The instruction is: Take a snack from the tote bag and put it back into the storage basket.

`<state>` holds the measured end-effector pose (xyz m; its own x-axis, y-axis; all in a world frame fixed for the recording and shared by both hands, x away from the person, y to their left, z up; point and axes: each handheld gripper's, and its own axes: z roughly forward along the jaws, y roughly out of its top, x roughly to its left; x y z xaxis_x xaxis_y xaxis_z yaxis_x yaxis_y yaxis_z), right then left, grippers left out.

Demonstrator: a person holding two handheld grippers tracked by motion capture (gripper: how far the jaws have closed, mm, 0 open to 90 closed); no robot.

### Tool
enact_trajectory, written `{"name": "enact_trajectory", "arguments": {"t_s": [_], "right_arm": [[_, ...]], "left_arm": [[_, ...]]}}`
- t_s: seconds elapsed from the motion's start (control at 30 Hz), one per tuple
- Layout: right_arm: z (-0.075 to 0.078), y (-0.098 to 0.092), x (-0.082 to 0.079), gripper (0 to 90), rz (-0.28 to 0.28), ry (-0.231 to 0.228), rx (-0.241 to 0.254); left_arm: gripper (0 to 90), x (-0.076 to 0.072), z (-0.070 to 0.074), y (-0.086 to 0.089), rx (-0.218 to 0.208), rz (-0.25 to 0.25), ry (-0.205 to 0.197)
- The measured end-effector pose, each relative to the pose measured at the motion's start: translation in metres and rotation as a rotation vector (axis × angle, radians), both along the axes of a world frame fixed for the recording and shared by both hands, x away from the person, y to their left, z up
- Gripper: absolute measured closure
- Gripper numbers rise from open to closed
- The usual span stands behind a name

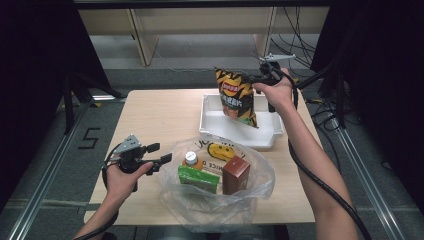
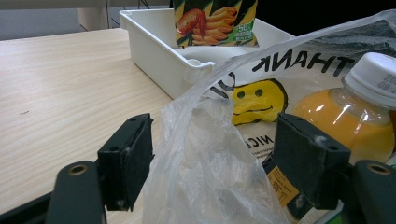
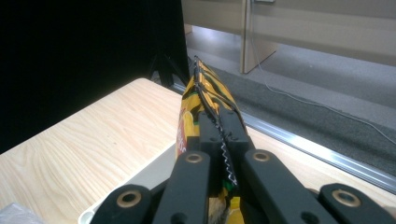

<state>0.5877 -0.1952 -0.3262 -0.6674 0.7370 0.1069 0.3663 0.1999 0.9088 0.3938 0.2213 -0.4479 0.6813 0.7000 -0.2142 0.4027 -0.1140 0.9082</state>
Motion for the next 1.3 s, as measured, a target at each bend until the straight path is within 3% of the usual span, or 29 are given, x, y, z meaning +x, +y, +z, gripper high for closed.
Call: {"name": "enact_trajectory", "arguments": {"t_s": [0.23, 0.3, 0.47, 0.53, 0.83, 0.93, 1.0, 1.3], "right_arm": [[-0.005, 0.004, 0.002, 90.0, 0.004, 0.027, -0.003], [-0.007, 0.004, 0.004, 90.0, 0.017, 0.014, -0.017], [-0.012, 0.005, 0.005, 90.0, 0.009, 0.05, -0.005], [-0.014, 0.005, 0.007, 90.0, 0.012, 0.033, -0.016], [-0.019, 0.006, 0.009, 89.8, 0.019, 0.049, -0.014], [-0.02, 0.003, 0.011, 89.6, 0.018, 0.031, -0.032], [-0.02, 0.003, 0.01, 89.2, 0.023, 0.049, -0.029], [-0.018, -0.002, 0.011, 87.0, -0.012, 0.01, -0.113]], "left_arm": [[28.1, 0.0, 0.0, 0.0, -0.005, 0.006, 0.007], [28.1, 0.0, 0.0, 0.0, -0.005, 0.006, 0.006], [28.0, 0.0, -0.001, 0.0, -0.006, 0.003, 0.007], [28.0, 0.0, -0.001, 0.0, -0.004, 0.004, 0.009], [28.0, 0.001, -0.002, 0.0, 0.005, -0.007, 0.001], [28.0, 0.0, -0.002, -0.001, -0.001, 0.004, 0.01], [28.0, 0.0, -0.002, -0.001, 0.0, 0.003, 0.011], [28.0, 0.001, -0.002, -0.002, 0.006, -0.008, 0.006]]}}
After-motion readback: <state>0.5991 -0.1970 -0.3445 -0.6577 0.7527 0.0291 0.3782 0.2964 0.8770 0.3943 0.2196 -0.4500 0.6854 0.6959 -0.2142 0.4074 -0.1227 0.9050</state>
